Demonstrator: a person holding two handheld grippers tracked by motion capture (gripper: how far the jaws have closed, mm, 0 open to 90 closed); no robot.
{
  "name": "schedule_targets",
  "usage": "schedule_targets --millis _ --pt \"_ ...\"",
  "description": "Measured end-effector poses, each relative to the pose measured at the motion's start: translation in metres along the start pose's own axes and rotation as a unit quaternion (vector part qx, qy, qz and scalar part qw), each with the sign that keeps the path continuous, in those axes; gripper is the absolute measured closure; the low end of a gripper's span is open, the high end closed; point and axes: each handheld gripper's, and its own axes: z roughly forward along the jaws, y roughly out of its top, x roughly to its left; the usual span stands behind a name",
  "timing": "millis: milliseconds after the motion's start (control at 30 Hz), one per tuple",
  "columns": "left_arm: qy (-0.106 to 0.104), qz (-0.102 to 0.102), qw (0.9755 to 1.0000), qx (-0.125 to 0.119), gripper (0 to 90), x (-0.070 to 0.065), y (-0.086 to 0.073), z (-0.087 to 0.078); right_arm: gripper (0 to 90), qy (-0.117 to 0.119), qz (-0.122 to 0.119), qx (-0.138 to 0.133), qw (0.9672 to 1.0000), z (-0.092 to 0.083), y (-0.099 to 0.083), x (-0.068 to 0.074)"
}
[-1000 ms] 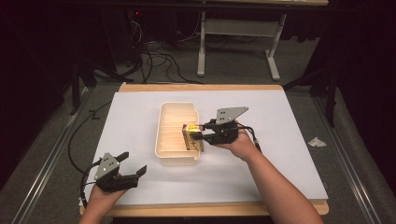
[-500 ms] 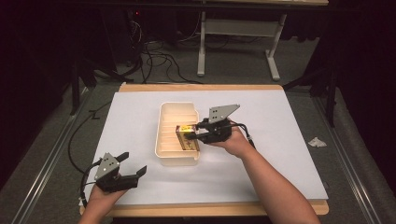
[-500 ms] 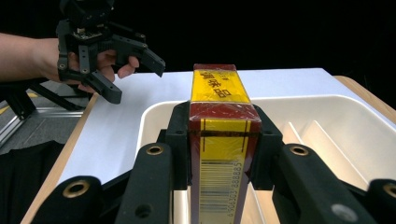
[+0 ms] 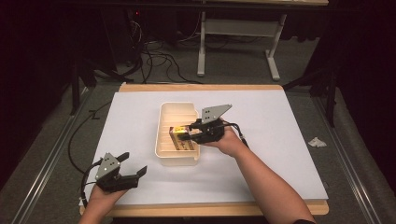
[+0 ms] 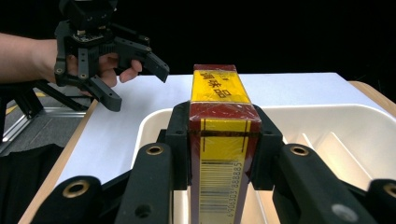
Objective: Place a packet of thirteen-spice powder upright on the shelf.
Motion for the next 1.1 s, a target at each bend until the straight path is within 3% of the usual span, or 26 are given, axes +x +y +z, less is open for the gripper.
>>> schedule_targets --millis 1100 --pt "-0.003 -0.003 1.0000 0.001 14.9 -0.001 0.000 -0.001 65.8 -0.011 0.009 0.029 0.9995 0.016 -0.008 0.001"
